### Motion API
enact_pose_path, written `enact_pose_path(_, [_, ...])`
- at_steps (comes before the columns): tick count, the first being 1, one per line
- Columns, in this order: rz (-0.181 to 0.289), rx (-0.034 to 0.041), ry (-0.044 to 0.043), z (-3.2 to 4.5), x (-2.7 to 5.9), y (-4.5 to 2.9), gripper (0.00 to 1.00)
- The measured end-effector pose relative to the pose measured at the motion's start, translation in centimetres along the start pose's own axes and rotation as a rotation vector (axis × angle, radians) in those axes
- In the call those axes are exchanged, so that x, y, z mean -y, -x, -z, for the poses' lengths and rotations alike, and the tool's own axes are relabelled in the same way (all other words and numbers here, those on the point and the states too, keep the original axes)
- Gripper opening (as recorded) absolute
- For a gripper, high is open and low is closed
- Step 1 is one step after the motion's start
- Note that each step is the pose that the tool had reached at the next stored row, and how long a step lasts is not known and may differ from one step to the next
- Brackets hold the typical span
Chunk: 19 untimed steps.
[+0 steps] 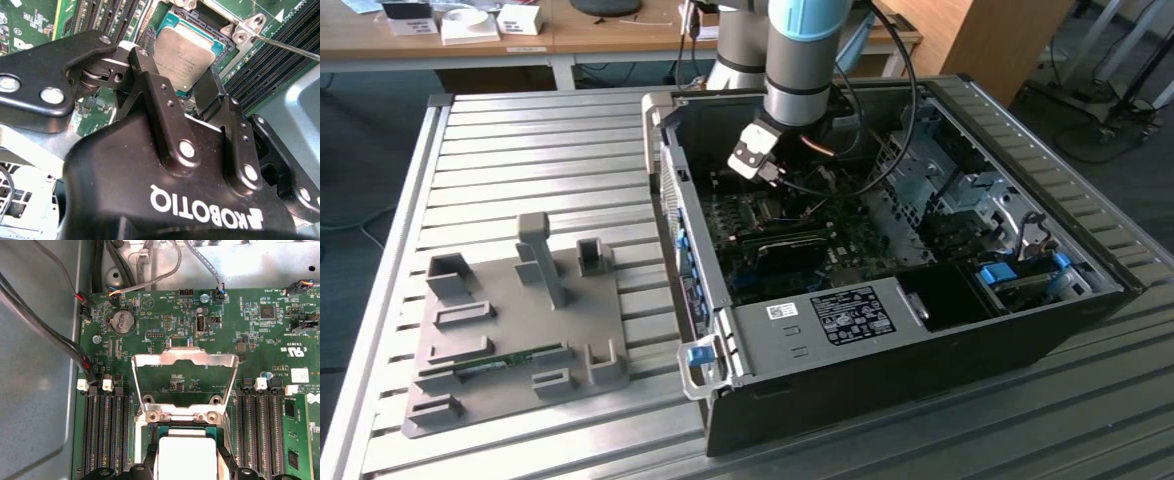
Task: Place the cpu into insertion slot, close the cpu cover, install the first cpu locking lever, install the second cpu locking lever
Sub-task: 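Place the cpu into insertion slot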
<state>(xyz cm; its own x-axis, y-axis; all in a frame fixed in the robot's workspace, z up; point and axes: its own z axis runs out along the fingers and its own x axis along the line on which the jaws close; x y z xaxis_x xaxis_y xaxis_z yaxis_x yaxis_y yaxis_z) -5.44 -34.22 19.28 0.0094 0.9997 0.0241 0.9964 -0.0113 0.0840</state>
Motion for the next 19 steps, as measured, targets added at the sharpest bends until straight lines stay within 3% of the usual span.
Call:
enact_pose_path(4, [0.000,0.0009,-0.0006,0.40,-0.02,0.00,0.54])
enact_pose_path(12, [0.019,-0.0095,-0.0012,0.34,-0.02,0.01,0.54])
enact_pose_path(19, [0.020,-0.0098,-0.0013,0.22,0.17,0.01,0.54])
